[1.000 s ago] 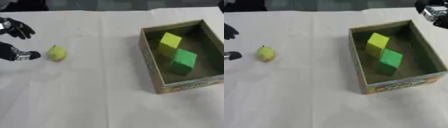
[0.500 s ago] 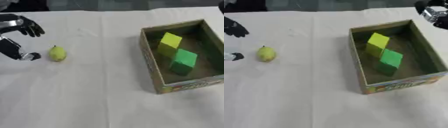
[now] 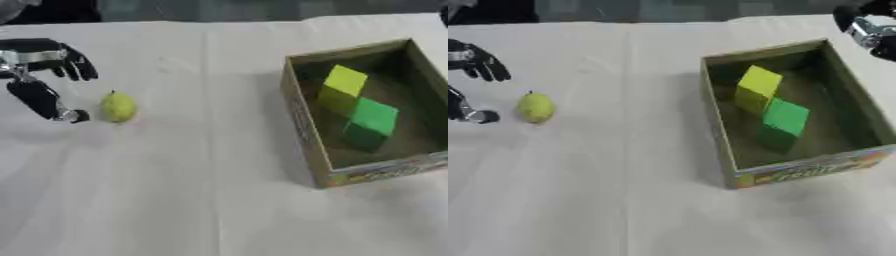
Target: Pick up the objects with one hand, pass them to the other hand, and then place them into the box on the other side of the table.
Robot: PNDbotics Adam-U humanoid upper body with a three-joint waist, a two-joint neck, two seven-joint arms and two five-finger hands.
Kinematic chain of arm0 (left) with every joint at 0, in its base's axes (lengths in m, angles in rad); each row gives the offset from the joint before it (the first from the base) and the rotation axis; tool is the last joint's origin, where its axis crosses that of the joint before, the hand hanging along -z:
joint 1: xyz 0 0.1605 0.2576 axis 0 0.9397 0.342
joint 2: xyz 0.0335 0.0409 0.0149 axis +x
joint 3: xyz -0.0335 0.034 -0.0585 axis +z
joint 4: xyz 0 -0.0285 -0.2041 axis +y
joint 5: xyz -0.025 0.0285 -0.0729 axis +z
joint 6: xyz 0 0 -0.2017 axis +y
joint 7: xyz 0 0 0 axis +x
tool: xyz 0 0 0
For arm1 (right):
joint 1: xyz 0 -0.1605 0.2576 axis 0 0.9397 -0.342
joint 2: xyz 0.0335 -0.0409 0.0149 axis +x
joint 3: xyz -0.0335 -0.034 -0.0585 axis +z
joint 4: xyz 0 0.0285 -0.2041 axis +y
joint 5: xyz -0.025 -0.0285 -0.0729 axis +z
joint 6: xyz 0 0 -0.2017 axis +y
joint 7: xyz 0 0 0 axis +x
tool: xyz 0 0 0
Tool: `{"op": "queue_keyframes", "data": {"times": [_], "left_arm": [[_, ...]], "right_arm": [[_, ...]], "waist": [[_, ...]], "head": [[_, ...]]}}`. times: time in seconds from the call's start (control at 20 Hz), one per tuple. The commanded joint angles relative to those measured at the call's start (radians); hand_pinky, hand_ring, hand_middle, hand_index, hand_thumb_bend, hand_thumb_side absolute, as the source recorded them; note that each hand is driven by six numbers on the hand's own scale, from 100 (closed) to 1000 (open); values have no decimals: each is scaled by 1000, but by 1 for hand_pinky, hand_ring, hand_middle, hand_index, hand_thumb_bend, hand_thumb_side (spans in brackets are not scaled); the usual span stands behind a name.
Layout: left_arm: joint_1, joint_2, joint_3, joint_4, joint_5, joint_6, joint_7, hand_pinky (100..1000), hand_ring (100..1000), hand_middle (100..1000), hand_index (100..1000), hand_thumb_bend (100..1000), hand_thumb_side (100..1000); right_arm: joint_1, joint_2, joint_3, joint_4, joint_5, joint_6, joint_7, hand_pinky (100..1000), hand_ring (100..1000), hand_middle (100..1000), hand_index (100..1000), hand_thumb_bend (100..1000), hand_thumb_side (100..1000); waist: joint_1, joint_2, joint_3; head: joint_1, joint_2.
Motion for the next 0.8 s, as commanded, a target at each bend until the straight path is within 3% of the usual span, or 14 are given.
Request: {"op": "queue_keyframes", "data": {"times": [0.05,0.45,0.8], "left_arm": [[-30,-6,1,50,-34,-16,-5,818,776,727,821,446,100],[-62,-55,-23,153,-112,-59,-39,806,780,733,803,430,100],[-73,-81,-15,177,-156,-70,4,800,770,720,804,415,100]], "right_arm": [[-11,-18,-6,-7,2,-2,3,910,722,738,837,343,401],[-10,-13,-4,-5,4,-1,6,910,722,738,836,344,404],[-8,-11,-4,-4,6,-1,9,910,722,737,836,344,406]], "waist": [[10,-19,0],[10,-18,-3],[10,-15,-5]], "head": [[5,-5],[10,-7],[9,-10]]}}
